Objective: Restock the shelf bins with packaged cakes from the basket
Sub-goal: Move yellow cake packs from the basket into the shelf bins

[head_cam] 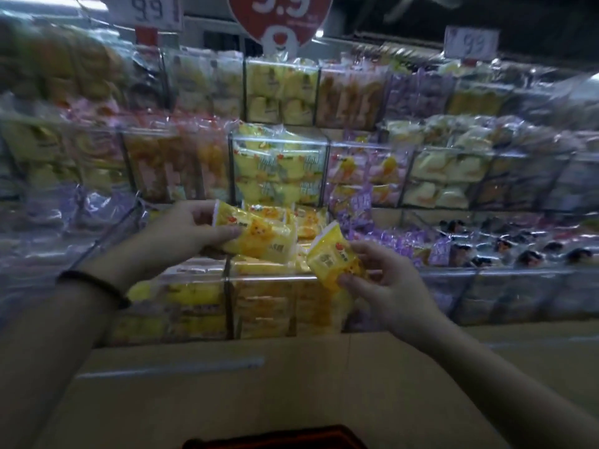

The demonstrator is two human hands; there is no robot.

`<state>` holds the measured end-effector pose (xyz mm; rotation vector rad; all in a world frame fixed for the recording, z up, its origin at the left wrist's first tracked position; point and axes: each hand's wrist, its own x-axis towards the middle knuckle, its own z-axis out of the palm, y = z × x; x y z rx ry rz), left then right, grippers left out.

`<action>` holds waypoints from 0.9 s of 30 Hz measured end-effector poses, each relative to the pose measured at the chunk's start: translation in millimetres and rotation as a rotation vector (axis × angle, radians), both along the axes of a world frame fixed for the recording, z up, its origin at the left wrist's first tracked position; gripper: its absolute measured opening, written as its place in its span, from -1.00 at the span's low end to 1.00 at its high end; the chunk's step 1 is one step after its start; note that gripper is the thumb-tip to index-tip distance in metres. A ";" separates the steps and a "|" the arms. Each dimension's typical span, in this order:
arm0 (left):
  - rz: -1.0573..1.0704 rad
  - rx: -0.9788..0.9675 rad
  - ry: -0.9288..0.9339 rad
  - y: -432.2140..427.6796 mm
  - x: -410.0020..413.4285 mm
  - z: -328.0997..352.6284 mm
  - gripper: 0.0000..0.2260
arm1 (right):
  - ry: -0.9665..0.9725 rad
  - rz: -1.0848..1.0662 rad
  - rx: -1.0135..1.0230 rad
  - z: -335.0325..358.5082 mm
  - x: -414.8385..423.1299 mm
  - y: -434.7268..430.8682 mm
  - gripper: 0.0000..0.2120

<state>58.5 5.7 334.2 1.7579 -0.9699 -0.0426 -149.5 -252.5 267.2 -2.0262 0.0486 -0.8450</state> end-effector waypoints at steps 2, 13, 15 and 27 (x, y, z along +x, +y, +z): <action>0.059 -0.045 -0.012 -23.9 20.4 5.0 -0.84 | -0.038 -0.131 -0.209 23.0 12.4 -8.4 -0.58; 0.420 0.054 -0.170 -118.3 127.8 -34.7 -0.76 | 0.009 -0.396 -0.732 71.4 88.2 -43.9 -0.63; 0.446 0.078 -0.186 -120.9 136.6 -39.9 -0.72 | 0.061 -0.395 -0.786 70.9 105.9 -48.8 -0.64; 0.297 0.132 -0.224 -118.0 119.5 -35.0 -0.75 | 0.417 -0.425 -0.940 66.7 193.5 -49.9 -0.51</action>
